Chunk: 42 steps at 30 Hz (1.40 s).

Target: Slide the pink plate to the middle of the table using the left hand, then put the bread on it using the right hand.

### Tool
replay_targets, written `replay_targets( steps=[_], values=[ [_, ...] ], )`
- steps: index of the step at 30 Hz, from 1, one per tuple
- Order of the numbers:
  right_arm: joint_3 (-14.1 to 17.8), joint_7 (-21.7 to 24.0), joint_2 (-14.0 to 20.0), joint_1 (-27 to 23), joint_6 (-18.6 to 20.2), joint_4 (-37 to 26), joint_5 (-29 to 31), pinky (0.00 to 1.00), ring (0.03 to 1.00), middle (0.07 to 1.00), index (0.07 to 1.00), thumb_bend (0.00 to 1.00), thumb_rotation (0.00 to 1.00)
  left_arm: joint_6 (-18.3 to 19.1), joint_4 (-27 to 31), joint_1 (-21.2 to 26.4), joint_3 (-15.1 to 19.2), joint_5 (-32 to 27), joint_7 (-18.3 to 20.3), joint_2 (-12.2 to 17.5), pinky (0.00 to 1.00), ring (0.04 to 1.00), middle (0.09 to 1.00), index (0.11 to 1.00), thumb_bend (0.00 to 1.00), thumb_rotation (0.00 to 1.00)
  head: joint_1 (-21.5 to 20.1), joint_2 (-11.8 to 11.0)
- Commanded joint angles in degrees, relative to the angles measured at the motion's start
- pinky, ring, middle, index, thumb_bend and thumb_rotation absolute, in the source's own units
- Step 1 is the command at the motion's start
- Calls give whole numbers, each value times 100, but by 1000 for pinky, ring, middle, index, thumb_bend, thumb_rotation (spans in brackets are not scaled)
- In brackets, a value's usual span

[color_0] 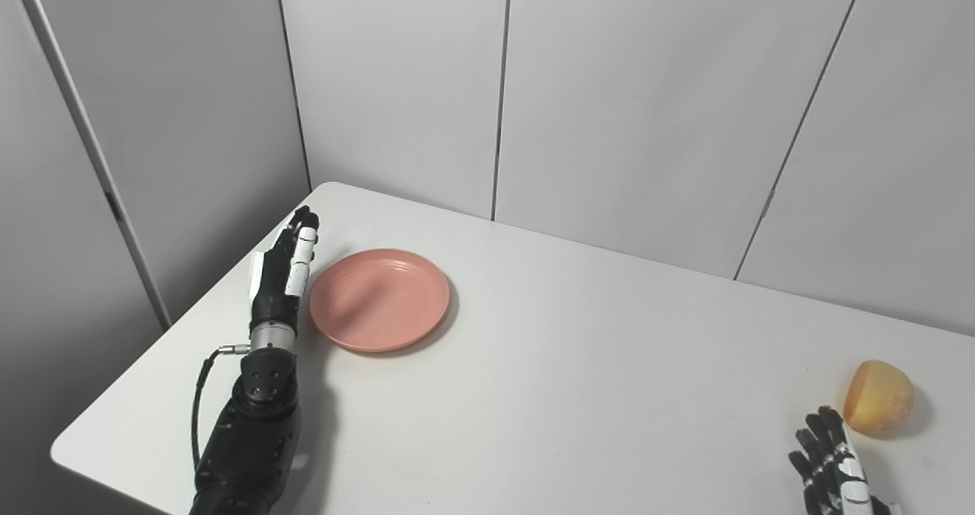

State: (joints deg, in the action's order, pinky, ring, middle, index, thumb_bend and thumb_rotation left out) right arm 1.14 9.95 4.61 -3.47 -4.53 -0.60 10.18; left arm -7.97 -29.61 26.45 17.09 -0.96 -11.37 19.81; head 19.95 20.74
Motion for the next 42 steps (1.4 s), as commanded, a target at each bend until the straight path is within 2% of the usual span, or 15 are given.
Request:
replay_targets(
  steps=[1, 11, 16, 22, 32, 35, 42],
  values=[
    [13, 16, 23, -61, -154, -221, 22, 1000, 1000, 1000, 1000, 351, 994, -215, 6, 261, -18, -37, 44, 139, 868, 877, 882, 872, 773, 1000, -3, 16],
    [32, -61, -5, -60, -122, -250, 41, 1000, 1000, 1000, 1000, 386, 955, -490, -496, 270, -92, -159, 245, 111, 882, 892, 902, 898, 790, 1000, -58, 47],
    [13, -79, -10, -35, -105, -304, 4, 1000, 1000, 1000, 1000, 408, 945, -458, -447, 218, -196, -109, 209, 53, 909, 898, 910, 905, 754, 1000, -51, 75],
    [9, -99, -19, -3, -91, -385, -7, 1000, 1000, 1000, 1000, 385, 957, -281, -424, 216, -187, -203, 189, -34, 937, 913, 917, 910, 769, 1000, -45, 101],
    [20, -107, -9, 2, -64, -401, 0, 1000, 1000, 1000, 1000, 359, 959, -441, -517, 183, -315, -177, 332, -1, 979, 926, 926, 923, 782, 1000, -49, 125],
    [17, -114, -19, -1, -37, -420, 11, 1000, 1000, 1000, 1000, 361, 953, -474, -441, 156, -364, -210, 402, -37, 933, 929, 928, 926, 784, 1000, -54, 125],
    [12, -152, -33, 14, -22, -451, -13, 1000, 1000, 1000, 1000, 358, 953, -572, -380, 161, -405, -355, 483, -187, 936, 924, 935, 931, 788, 1000, -69, 153]
  ],
)
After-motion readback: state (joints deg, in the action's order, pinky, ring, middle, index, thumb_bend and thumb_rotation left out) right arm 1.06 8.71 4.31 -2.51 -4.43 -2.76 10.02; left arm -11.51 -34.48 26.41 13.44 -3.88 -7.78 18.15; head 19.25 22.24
